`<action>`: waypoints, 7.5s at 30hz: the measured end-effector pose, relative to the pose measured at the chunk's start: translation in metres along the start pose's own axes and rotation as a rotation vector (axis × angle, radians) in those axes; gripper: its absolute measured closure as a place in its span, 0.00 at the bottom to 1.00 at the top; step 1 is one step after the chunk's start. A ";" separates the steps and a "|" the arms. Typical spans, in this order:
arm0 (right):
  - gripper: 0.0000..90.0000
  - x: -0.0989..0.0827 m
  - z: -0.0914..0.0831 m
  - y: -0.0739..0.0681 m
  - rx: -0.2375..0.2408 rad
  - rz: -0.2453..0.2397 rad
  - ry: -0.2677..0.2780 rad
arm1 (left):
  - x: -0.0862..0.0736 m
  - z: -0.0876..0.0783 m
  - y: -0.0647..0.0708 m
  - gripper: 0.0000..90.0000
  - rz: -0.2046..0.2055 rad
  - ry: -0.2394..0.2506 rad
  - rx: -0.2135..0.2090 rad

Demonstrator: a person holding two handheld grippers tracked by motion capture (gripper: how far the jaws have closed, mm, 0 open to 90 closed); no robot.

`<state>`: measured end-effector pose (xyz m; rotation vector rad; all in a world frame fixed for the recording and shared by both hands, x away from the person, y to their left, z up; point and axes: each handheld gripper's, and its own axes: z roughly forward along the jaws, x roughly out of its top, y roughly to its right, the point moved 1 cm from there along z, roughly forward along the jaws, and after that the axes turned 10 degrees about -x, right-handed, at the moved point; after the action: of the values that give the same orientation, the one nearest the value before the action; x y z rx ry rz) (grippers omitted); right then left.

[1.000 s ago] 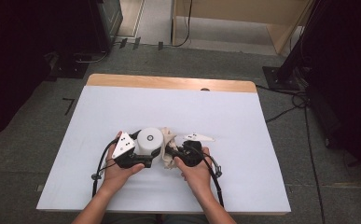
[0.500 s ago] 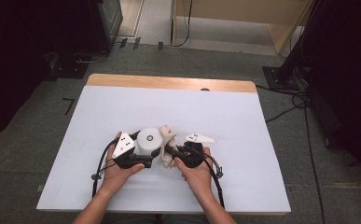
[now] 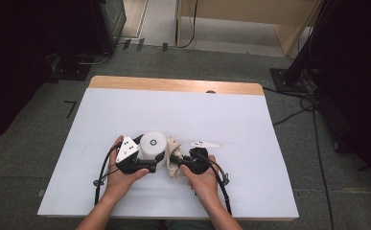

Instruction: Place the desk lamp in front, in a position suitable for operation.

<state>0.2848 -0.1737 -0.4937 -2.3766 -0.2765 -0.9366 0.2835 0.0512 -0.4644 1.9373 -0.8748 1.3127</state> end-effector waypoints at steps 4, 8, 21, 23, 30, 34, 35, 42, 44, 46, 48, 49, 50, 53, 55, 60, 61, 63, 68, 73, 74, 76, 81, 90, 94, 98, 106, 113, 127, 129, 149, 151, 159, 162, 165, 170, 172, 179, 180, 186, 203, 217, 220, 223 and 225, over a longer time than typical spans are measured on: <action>0.87 0.008 -0.011 -0.005 0.010 -0.017 0.046 | 0.001 -0.002 0.002 0.07 -0.005 0.012 0.004; 0.87 0.011 -0.018 0.000 -0.015 -0.013 0.068 | 0.005 -0.005 0.007 0.05 -0.012 0.038 0.039; 0.87 0.014 -0.023 0.020 -0.073 0.026 0.082 | 0.012 0.012 0.027 0.03 -0.103 -0.030 0.268; 0.87 0.014 -0.024 0.022 -0.079 0.031 0.085 | 0.012 0.015 0.029 0.05 -0.094 -0.027 0.279; 0.87 0.015 -0.025 0.023 -0.086 0.023 0.092 | 0.011 0.013 0.027 0.09 -0.056 -0.030 0.258; 0.87 0.015 -0.026 0.024 -0.083 0.028 0.091 | 0.010 0.008 0.019 0.09 -0.025 -0.035 0.180; 0.87 0.016 -0.026 0.024 -0.085 0.028 0.094 | 0.010 0.006 0.016 0.09 -0.015 -0.036 0.148; 0.87 0.018 -0.029 0.026 -0.081 0.036 0.103 | 0.010 -0.004 -0.004 0.10 0.041 -0.050 -0.036; 0.87 0.018 -0.030 0.026 -0.075 0.033 0.113 | 0.009 -0.005 -0.007 0.10 0.085 -0.058 -0.083; 0.87 0.019 -0.031 0.026 -0.071 0.036 0.116 | 0.008 -0.007 -0.010 0.10 0.117 -0.059 -0.139; 0.87 0.020 -0.034 0.024 -0.065 0.034 0.125 | 0.006 -0.008 -0.012 0.10 0.118 -0.039 -0.170; 0.87 0.021 -0.035 0.022 -0.061 0.032 0.126 | 0.004 -0.007 -0.012 0.10 0.119 -0.024 -0.172; 0.87 0.022 -0.036 0.020 -0.058 0.028 0.136 | 0.003 -0.007 -0.011 0.10 0.120 -0.018 -0.172; 0.87 0.024 -0.041 0.011 -0.040 0.020 0.154 | 0.003 -0.007 -0.011 0.10 0.116 -0.016 -0.169; 0.87 0.026 -0.044 0.003 -0.020 0.010 0.172 | 0.000 -0.007 -0.009 0.10 0.111 0.006 -0.159; 0.87 0.028 -0.051 -0.019 0.029 -0.043 0.248 | -0.003 -0.006 -0.005 0.10 0.104 0.028 -0.138; 0.87 0.028 -0.051 -0.022 0.031 -0.046 0.246 | -0.003 -0.006 -0.004 0.10 0.101 0.032 -0.134; 0.87 0.026 -0.048 -0.025 0.042 -0.062 0.249 | -0.004 -0.005 -0.002 0.10 0.101 0.037 -0.132; 0.87 0.021 -0.039 -0.028 0.025 -0.081 0.239 | -0.004 -0.005 0.000 0.09 0.097 0.038 -0.135; 0.87 0.012 -0.025 -0.020 -0.010 -0.067 0.178 | -0.005 -0.005 0.000 0.09 0.095 0.041 -0.134; 0.87 0.009 -0.021 -0.019 -0.018 -0.062 0.159 | -0.005 -0.005 0.000 0.09 0.095 0.041 -0.134; 0.87 0.004 -0.013 -0.014 -0.031 -0.053 0.110 | -0.005 -0.005 0.000 0.09 0.094 0.042 -0.132; 0.87 -0.002 -0.003 -0.008 -0.054 -0.043 0.044 | -0.005 -0.005 0.000 0.09 0.089 0.040 -0.134; 0.88 0.020 -0.037 -0.027 0.014 -0.068 0.205 | -0.006 -0.005 0.000 0.09 0.081 0.044 -0.131; 0.88 0.022 -0.038 -0.027 0.020 -0.071 0.211 | -0.005 -0.005 0.000 0.09 0.080 0.042 -0.130; 0.88 0.014 -0.025 -0.019 -0.003 -0.063 0.157 | -0.005 -0.005 0.000 0.09 0.079 0.041 -0.131; 0.87 -0.003 0.000 -0.004 -0.030 0.010 0.013 | -0.006 -0.004 0.000 0.09 0.075 0.043 -0.132; 0.88 0.005 -0.011 -0.008 0.007 0.028 0.050 | -0.006 -0.004 0.000 0.09 0.074 0.041 -0.132; 0.87 0.005 -0.010 -0.009 -0.004 0.011 0.064 | -0.006 -0.004 0.000 0.09 0.069 0.043 -0.135; 0.87 0.000 -0.003 -0.006 -0.020 0.024 0.028 | -0.006 -0.004 0.000 0.09 0.069 0.044 -0.135; 0.87 0.005 -0.009 0.014 -0.054 0.065 0.043 | 0.000 -0.003 0.031 0.00 0.044 0.017 0.096; 0.87 0.005 -0.010 0.013 -0.051 0.066 0.048 | 0.001 -0.002 0.033 0.00 0.031 0.013 0.123; 0.87 0.004 -0.009 0.011 -0.046 0.054 0.041 | 0.000 -0.002 0.028 0.10 0.034 -0.024 0.123; 0.87 0.004 -0.009 0.011 -0.045 0.055 0.043 | 0.000 -0.003 0.023 0.10 0.043 -0.023 0.081; 0.87 0.004 -0.009 0.011 -0.041 0.055 0.050 | 0.000 -0.006 0.017 0.10 0.043 -0.020 0.040; 0.87 0.006 -0.011 0.012 -0.030 0.063 0.057 | 0.000 -0.007 0.011 0.10 0.088 -0.029 -0.028; 0.87 0.008 -0.014 0.012 -0.025 0.068 0.068 | -0.001 -0.006 0.010 0.10 0.105 -0.023 -0.072; 0.86 0.018 -0.031 0.003 0.019 0.049 0.122 | -0.003 -0.003 0.013 0.10 0.164 0.004 -0.180; 0.86 0.019 -0.033 0.001 0.028 0.050 0.130 | -0.003 -0.003 0.013 0.10 0.175 0.002 -0.187; 0.87 0.026 -0.051 -0.012 0.062 0.029 0.190 | -0.004 -0.002 0.010 0.10 0.160 0.004 -0.208; 0.87 0.000 -0.013 0.004 -0.019 0.066 0.057 | -0.006 0.001 0.009 0.10 0.145 0.015 -0.202; 0.87 0.005 -0.021 0.001 0.001 0.079 0.075 | -0.006 0.001 0.009 0.10 0.141 0.019 -0.203; 0.87 0.013 -0.033 -0.005 0.026 0.064 0.120 | -0.006 0.001 0.009 0.10 0.141 0.020 -0.203; 0.87 0.020 -0.044 -0.012 0.040 0.048 0.157 | -0.006 0.001 0.009 0.10 0.141 0.021 -0.202; 0.87 0.022 -0.048 -0.015 0.045 0.033 0.174 | -0.007 0.001 0.009 0.10 0.141 0.022 -0.202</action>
<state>0.2686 -0.1895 -0.4439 -2.2350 -0.1885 -1.1026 0.2748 0.0467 -0.4696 1.7286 -1.1056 1.2688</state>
